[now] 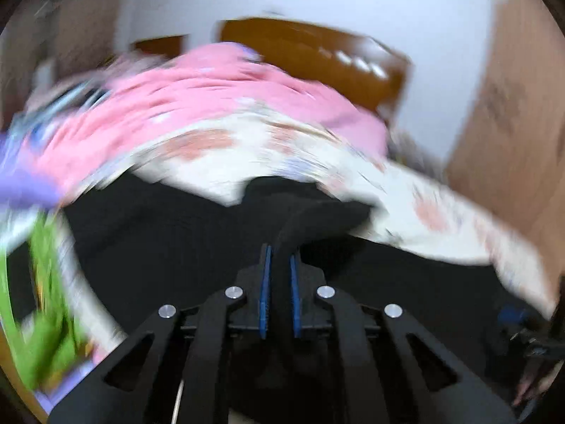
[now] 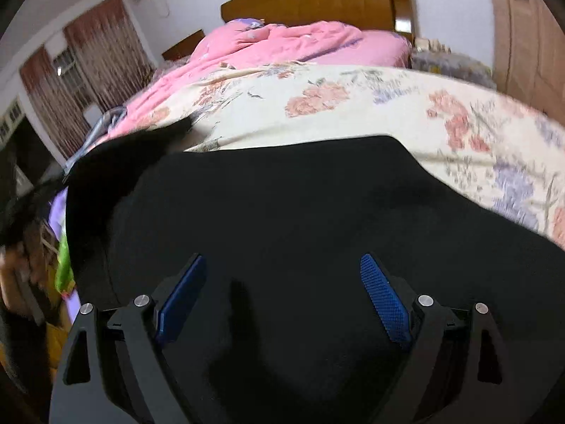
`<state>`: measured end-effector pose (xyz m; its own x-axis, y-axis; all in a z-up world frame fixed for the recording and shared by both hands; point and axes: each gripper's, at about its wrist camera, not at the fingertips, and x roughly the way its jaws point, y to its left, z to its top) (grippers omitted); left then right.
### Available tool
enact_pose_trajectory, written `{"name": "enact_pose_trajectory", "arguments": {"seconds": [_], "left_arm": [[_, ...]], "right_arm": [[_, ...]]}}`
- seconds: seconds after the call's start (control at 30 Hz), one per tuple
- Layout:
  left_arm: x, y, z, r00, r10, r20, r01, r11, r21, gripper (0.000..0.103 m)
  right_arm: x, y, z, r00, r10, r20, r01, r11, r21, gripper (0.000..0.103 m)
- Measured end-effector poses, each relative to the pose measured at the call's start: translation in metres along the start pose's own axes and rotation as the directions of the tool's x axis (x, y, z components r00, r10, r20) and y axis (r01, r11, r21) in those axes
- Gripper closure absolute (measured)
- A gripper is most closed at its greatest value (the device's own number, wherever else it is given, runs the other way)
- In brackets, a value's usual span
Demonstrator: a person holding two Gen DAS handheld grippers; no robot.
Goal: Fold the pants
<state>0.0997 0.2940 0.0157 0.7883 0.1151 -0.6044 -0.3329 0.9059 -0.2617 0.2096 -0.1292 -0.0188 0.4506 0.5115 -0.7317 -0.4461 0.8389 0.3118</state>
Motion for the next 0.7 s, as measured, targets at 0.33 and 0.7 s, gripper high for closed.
{"name": "enact_pose_trajectory", "arguments": {"seconds": [0.33, 0.7], "left_arm": [[-0.036, 0.039, -0.035, 0.996, 0.080, 0.049, -0.085, 0.990, 0.109, 0.018], [0.076, -0.121, -0.033, 0.958, 0.267, 0.102, -0.229, 0.505, 0.832, 0.020]], "right_arm": [[0.004, -0.005, 0.002, 0.999, 0.042, 0.004, -0.042, 0.999, 0.022, 0.014], [0.007, -0.007, 0.005, 0.998, 0.057, 0.008, -0.057, 0.998, 0.035, 0.014]]}}
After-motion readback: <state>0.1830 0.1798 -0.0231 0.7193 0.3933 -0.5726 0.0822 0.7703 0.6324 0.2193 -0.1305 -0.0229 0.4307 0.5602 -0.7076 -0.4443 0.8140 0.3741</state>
